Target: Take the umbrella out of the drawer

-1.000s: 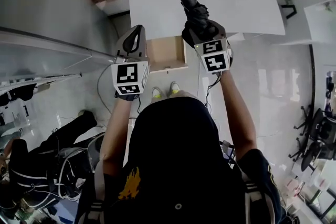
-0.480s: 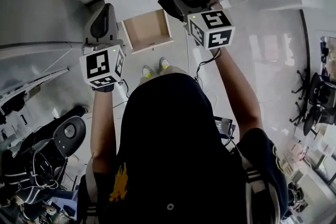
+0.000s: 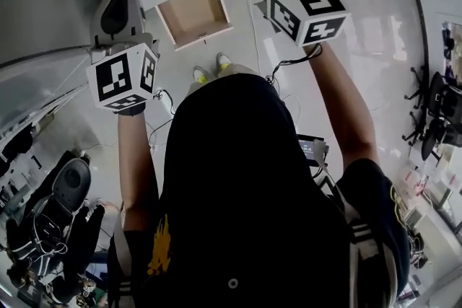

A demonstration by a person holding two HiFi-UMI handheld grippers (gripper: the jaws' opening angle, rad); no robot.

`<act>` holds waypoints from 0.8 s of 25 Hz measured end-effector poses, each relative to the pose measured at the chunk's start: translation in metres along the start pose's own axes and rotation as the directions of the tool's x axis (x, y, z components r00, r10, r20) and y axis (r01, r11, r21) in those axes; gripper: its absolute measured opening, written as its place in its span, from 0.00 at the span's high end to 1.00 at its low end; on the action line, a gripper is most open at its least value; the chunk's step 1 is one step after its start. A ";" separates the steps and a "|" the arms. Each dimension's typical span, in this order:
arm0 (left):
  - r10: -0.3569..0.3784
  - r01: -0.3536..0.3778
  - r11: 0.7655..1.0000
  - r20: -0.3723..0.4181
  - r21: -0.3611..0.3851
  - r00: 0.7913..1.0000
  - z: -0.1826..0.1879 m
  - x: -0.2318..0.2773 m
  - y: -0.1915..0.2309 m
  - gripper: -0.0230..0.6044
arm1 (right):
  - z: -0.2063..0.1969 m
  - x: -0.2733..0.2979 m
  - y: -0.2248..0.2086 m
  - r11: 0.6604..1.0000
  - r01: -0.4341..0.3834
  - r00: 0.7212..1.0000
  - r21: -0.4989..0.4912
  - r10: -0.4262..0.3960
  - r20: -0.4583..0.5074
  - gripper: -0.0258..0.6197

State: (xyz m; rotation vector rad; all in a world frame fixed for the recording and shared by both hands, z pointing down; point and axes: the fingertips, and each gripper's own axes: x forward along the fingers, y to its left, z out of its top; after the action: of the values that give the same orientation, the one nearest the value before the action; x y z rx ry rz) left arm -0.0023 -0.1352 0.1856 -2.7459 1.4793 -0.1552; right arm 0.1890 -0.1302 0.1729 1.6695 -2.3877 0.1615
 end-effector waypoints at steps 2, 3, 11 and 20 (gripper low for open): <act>0.001 -0.001 1.000 0.005 0.002 1.000 0.002 0.000 0.004 0.93 | 0.003 0.002 0.002 1.000 0.002 1.000 -0.002 -0.002 0.008 0.53; 0.002 -0.002 1.000 0.007 0.002 1.000 0.004 0.000 0.004 0.93 | 0.005 0.002 0.002 1.000 0.004 1.000 -0.006 -0.004 0.010 0.53; 0.018 -0.018 1.000 0.009 0.000 1.000 0.011 -0.007 0.003 0.93 | 0.016 -0.006 0.005 1.000 -0.004 0.999 -0.016 0.005 0.031 0.53; 0.018 -0.019 1.000 0.016 0.003 1.000 0.013 -0.011 -0.005 0.93 | 0.018 -0.015 0.006 1.000 -0.002 0.999 -0.029 0.003 0.045 0.53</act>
State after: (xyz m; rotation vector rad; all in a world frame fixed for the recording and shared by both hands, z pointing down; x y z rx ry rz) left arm -0.0028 -0.1234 0.1718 -2.7238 1.4990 -0.1343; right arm 0.1862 -0.1188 0.1519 1.6747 -2.4130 0.0909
